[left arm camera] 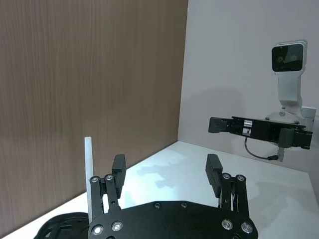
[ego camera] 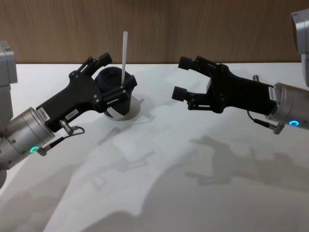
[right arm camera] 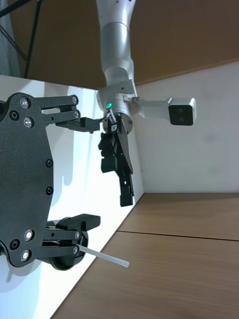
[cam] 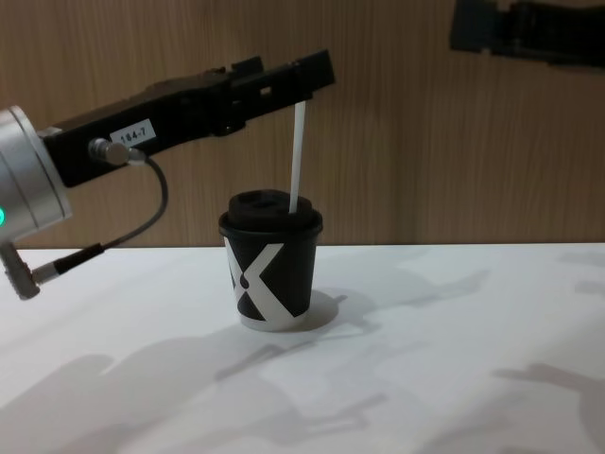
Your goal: Pick up the straw with one hand, pass it to the other hand, and insert it into the cup.
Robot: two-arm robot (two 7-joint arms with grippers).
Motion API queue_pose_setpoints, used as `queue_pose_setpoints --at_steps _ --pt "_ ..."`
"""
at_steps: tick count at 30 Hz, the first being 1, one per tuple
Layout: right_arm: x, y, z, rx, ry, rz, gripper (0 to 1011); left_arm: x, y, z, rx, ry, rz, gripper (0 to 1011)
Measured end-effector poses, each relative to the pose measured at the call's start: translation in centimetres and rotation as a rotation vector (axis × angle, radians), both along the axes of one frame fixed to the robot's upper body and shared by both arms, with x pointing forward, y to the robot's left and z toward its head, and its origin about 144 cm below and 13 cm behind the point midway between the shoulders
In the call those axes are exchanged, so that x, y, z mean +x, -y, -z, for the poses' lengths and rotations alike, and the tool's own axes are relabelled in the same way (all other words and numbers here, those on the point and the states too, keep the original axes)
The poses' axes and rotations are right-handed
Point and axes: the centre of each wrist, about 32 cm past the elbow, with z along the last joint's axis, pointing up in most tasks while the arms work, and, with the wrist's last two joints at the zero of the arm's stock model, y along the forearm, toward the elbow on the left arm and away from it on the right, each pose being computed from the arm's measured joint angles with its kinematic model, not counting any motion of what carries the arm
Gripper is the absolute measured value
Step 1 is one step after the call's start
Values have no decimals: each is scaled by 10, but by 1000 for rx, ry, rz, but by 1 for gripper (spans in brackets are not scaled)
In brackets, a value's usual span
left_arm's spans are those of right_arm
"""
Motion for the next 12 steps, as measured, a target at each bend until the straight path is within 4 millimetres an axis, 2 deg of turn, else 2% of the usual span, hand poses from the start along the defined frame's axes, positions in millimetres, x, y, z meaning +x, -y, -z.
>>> queue_pose_setpoints --at_steps 12 --pt "1 8 0 -45 22 -12 1001 -4 5 5 -8 0 -2 1003"
